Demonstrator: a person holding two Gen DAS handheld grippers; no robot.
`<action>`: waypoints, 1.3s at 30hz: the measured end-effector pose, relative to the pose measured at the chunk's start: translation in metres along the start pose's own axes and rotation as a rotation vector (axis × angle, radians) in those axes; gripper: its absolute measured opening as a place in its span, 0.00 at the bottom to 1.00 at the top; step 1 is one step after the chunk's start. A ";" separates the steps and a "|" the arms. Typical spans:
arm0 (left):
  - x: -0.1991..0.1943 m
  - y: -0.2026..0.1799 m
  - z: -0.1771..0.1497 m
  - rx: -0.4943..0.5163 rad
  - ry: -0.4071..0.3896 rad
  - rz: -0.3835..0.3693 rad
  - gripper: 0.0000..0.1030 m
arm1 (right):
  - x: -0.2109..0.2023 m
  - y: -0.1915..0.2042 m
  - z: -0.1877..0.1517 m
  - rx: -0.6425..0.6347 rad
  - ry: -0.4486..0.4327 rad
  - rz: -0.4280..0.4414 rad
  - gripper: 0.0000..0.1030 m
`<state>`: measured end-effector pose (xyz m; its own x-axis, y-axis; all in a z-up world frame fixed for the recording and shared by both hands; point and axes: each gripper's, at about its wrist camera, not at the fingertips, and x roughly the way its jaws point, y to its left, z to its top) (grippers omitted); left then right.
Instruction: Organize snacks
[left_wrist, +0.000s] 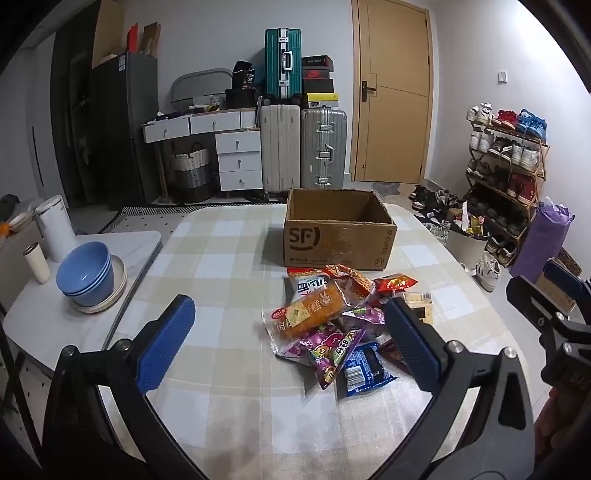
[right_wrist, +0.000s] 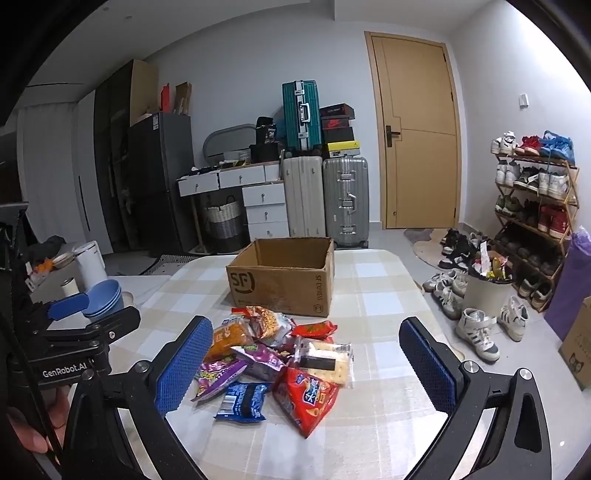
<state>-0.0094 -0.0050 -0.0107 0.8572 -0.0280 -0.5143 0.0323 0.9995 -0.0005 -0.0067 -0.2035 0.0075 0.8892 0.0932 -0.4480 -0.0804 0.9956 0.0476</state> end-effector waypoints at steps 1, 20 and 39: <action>0.000 0.000 0.000 0.000 -0.001 0.000 0.99 | 0.000 0.000 0.000 0.001 0.002 0.008 1.00; -0.001 -0.001 -0.007 0.001 -0.004 -0.007 0.99 | 0.000 0.014 -0.007 -0.054 -0.002 -0.008 1.00; -0.002 -0.001 -0.008 -0.002 0.002 -0.006 0.99 | -0.004 0.009 -0.008 -0.041 -0.023 -0.026 1.00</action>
<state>-0.0152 -0.0060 -0.0168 0.8559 -0.0338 -0.5160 0.0363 0.9993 -0.0053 -0.0152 -0.1947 0.0024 0.9011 0.0679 -0.4282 -0.0754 0.9972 -0.0005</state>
